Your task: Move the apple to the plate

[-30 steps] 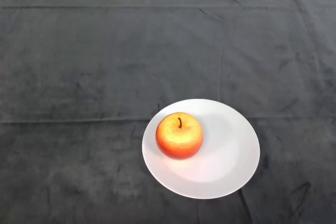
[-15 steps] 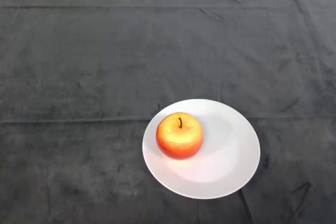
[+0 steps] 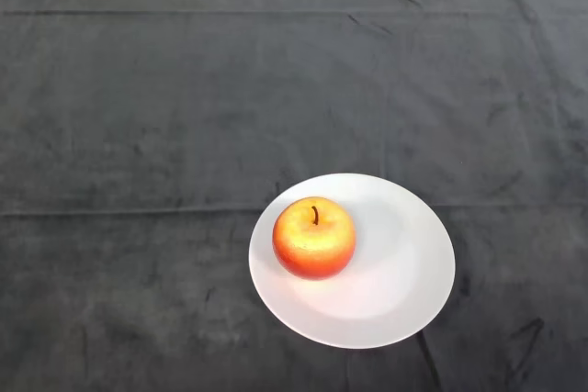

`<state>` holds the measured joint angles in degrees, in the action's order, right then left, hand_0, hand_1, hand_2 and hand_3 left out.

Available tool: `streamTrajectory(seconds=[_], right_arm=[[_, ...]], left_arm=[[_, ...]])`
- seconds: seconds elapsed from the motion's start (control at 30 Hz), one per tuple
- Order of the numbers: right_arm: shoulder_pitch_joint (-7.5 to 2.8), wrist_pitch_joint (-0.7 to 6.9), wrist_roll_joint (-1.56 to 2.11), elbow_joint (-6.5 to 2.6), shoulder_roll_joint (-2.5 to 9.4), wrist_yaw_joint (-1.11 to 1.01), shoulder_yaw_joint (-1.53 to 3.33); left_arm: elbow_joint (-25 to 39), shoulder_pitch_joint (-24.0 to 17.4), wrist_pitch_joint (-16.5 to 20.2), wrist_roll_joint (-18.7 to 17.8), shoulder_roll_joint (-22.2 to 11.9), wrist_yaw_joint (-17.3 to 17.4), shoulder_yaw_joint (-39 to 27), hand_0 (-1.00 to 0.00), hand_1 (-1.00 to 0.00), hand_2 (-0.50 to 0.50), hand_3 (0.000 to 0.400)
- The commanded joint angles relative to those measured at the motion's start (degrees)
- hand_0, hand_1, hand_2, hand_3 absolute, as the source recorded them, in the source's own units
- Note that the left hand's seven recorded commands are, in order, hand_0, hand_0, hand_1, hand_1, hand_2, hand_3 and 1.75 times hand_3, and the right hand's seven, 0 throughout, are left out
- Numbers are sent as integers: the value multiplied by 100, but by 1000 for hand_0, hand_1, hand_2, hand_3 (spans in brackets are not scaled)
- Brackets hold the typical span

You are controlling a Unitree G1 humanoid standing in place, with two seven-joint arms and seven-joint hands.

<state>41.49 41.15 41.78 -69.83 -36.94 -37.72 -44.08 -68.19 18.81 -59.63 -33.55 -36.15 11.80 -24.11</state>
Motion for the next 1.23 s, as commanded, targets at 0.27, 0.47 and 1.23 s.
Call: streamTrajectory(seconds=[0.27, 0.47, 1.23], right_arm=[[79, -24, 83, -46, -145, -32, -86], [80, -24, 81, -47, -145, -33, -87], [81, -25, 78, -49, -146, -35, -88]], left_arm=[[-234, 35, 7, 175, -343, 51, -283, 0, 0, 0, 0], [-240, 63, 3, 254, -317, 28, -327, 0, 0, 0, 0], [-200, 86, 46, 407, -285, 114, -547, 0, 0, 0, 0]])
